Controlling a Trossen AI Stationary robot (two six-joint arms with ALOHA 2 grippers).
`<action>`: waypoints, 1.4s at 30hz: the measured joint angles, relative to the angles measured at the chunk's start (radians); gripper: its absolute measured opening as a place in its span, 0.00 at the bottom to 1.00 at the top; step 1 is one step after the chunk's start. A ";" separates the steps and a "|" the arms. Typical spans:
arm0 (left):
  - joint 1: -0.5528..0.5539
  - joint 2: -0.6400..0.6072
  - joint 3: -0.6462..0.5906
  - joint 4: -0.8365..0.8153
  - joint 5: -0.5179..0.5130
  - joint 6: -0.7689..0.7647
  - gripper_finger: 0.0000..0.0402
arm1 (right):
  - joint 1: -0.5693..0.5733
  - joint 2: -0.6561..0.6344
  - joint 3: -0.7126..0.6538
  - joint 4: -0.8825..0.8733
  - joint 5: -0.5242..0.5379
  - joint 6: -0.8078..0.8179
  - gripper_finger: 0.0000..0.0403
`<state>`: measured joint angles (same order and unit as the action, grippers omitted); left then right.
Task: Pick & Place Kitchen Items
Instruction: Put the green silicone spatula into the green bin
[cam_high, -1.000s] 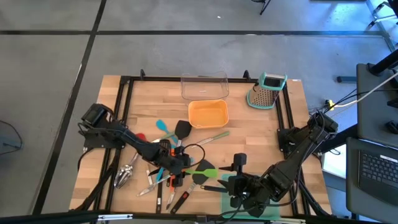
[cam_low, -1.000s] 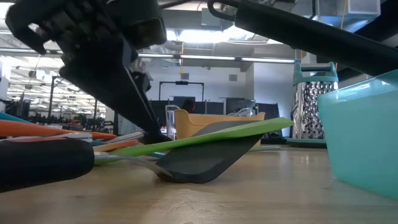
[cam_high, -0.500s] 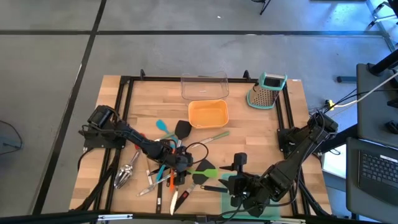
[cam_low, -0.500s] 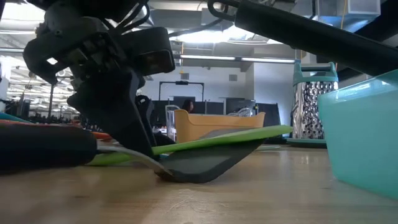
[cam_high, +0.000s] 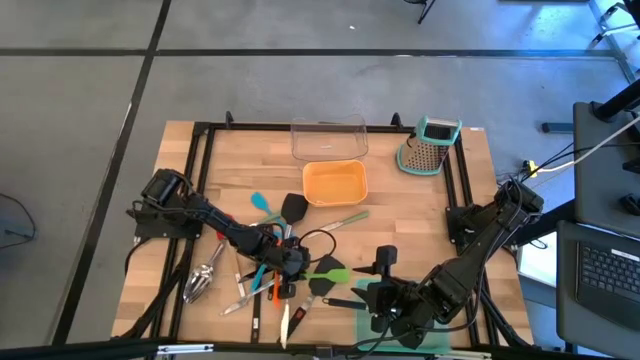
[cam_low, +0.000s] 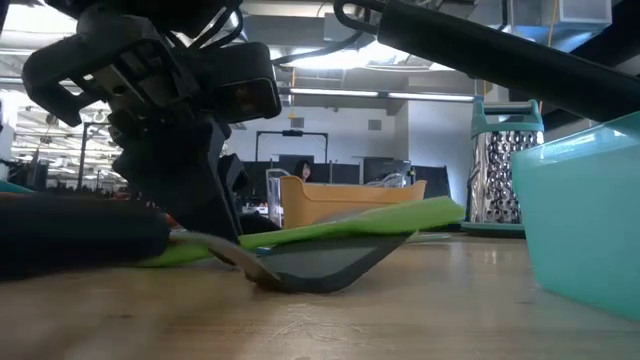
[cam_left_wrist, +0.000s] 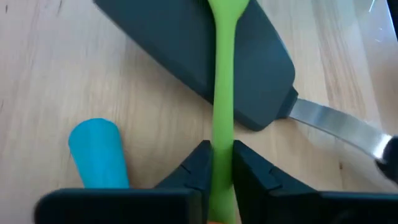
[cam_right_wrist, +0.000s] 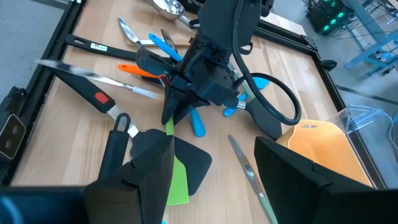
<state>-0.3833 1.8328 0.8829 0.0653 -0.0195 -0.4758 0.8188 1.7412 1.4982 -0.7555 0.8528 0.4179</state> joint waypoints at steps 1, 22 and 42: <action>0.003 0.000 0.000 -0.001 0.001 0.000 0.08 | 0.000 0.000 0.000 0.000 0.000 0.000 0.56; 0.012 -0.075 -0.001 0.037 -0.019 0.050 0.04 | 0.000 0.000 0.000 -0.008 -0.015 0.012 0.56; 0.023 -0.104 -0.001 0.172 -0.222 0.141 0.04 | 0.008 0.000 0.000 -0.059 -0.026 0.021 0.56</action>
<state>-0.3607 1.7290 0.8822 0.2371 -0.2417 -0.3347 0.8272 1.7416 1.4983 -0.8148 0.8265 0.4394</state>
